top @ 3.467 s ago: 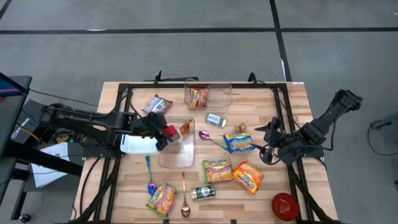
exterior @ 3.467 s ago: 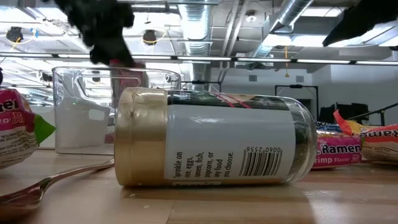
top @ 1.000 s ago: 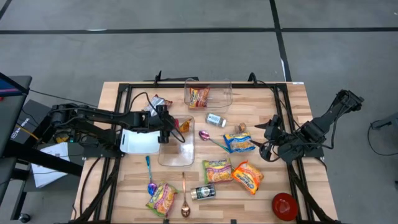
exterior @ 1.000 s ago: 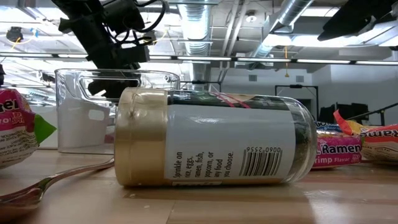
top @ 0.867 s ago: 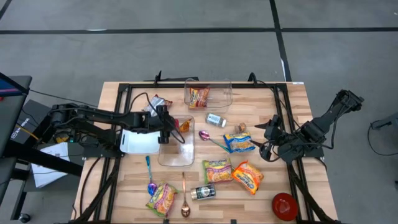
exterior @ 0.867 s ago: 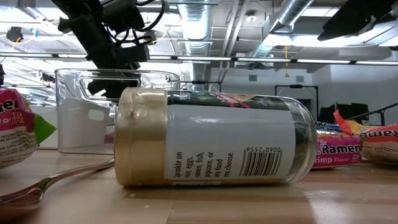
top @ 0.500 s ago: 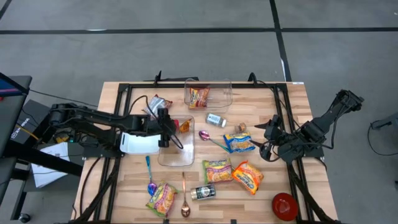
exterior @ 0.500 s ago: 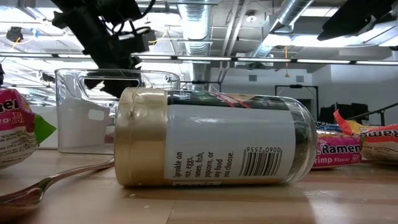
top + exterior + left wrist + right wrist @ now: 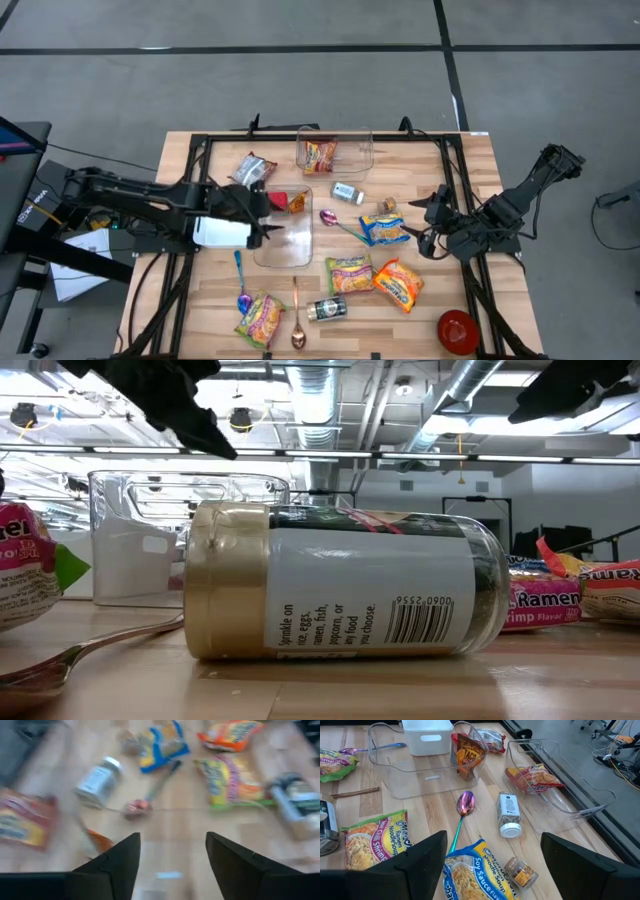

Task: Pick & Place Food Item
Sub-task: Put the left green noodle pack into the top transparent bin

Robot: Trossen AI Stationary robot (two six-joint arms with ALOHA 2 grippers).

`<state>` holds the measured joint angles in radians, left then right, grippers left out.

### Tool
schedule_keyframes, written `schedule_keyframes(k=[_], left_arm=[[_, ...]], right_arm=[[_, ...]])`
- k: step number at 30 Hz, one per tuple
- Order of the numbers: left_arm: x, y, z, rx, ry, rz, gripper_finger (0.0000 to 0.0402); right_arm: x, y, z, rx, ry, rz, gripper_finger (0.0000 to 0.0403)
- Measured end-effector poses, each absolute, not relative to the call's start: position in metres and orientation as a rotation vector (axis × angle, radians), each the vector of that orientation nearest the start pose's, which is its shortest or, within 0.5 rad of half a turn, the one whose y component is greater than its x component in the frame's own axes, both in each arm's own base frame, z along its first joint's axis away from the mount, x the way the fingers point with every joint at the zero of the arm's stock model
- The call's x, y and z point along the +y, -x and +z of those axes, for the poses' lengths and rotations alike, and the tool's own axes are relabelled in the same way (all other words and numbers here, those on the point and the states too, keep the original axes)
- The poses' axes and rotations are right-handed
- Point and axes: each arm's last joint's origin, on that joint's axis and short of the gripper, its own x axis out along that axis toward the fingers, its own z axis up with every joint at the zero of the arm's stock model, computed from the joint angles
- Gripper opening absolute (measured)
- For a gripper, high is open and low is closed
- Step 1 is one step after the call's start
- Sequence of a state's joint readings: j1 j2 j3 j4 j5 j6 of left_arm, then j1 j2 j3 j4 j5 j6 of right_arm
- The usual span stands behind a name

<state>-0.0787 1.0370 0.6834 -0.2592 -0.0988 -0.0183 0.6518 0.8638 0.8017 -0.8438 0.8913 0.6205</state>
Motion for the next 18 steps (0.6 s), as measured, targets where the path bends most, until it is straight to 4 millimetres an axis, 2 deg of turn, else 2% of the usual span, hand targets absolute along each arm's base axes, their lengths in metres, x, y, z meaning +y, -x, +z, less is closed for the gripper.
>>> schedule_keyframes(k=[4,9,14,18], left_arm=[[-0.032,-0.212,0.243,0.656,0.081,-0.147,0.0190],[-0.058,-0.205,0.247,0.637,0.076,-0.266,0.0176],[-0.080,-0.206,0.260,0.485,0.071,-0.332,0.0185],[-0.092,-0.206,0.263,0.421,0.045,-0.281,0.0205]], right_arm=[[0.073,-0.133,0.282,0.539,0.033,-0.403,0.0315],[0.073,-0.133,0.282,0.538,0.036,-0.401,0.0315],[0.074,-0.134,0.283,0.530,0.045,-0.391,0.0315],[0.074,-0.134,0.283,0.527,0.042,-0.391,0.0315]])
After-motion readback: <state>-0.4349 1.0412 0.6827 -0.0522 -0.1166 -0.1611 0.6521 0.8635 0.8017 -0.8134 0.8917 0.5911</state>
